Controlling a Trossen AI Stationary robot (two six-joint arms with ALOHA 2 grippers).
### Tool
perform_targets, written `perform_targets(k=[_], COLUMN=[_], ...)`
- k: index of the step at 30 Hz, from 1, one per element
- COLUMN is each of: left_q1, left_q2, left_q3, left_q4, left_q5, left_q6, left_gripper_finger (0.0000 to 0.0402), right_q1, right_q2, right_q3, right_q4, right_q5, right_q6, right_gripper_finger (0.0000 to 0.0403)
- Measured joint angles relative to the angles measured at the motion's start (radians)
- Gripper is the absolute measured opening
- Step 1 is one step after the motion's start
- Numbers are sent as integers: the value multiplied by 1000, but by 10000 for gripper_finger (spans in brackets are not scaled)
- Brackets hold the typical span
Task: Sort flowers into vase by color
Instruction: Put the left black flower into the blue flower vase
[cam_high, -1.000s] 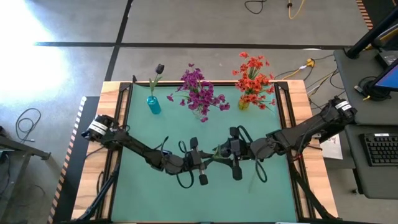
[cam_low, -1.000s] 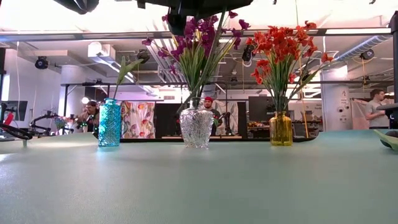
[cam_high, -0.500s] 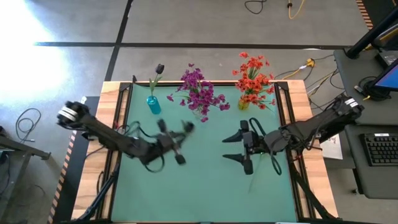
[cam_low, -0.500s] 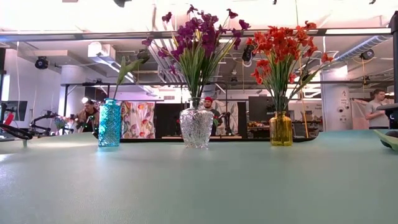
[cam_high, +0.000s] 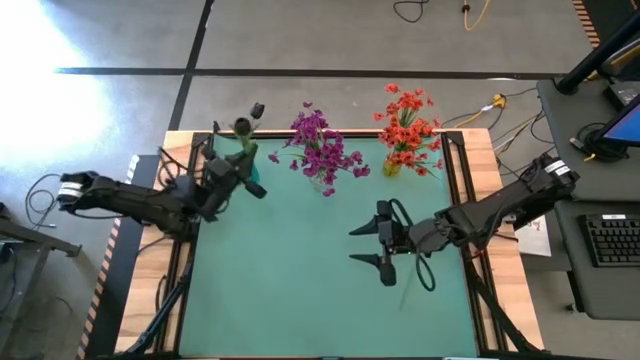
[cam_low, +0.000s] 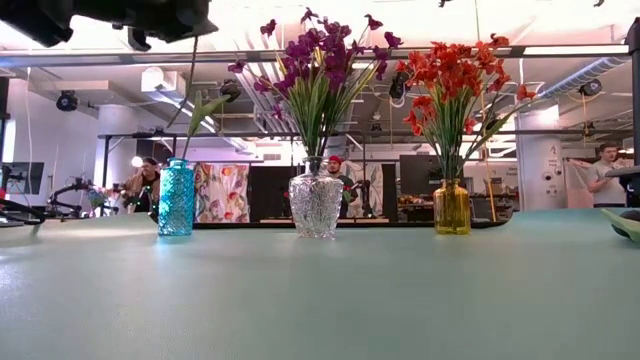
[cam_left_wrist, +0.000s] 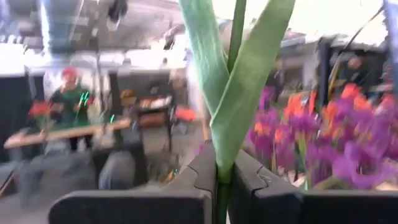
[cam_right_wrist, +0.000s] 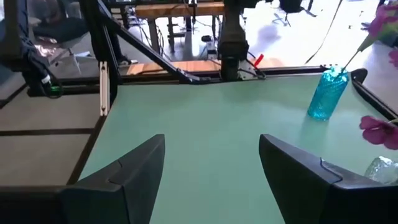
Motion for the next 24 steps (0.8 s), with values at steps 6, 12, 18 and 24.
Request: perform_targets(k=[6, 12, 18, 24], left_q1=[152, 333, 412, 422], left_q2=[-58, 0, 45, 41], left_q3=[-45, -48, -48, -78], left_q4=[85, 85, 135, 202], left_q5=[172, 300, 389, 393], left_q6=[113, 120, 59, 13], left_gripper_finger=[0, 0, 0, 0], right_q1=[-2, -3, -3, -3], right_q2=[1, 2, 2, 2], right_q3=[0, 0, 0, 0], right_q4=[4, 5, 0, -1], right_q5=[21, 25, 25, 24], right_q6=[-12, -13, -12, -19], right_gripper_finger=[254, 249, 254, 253])
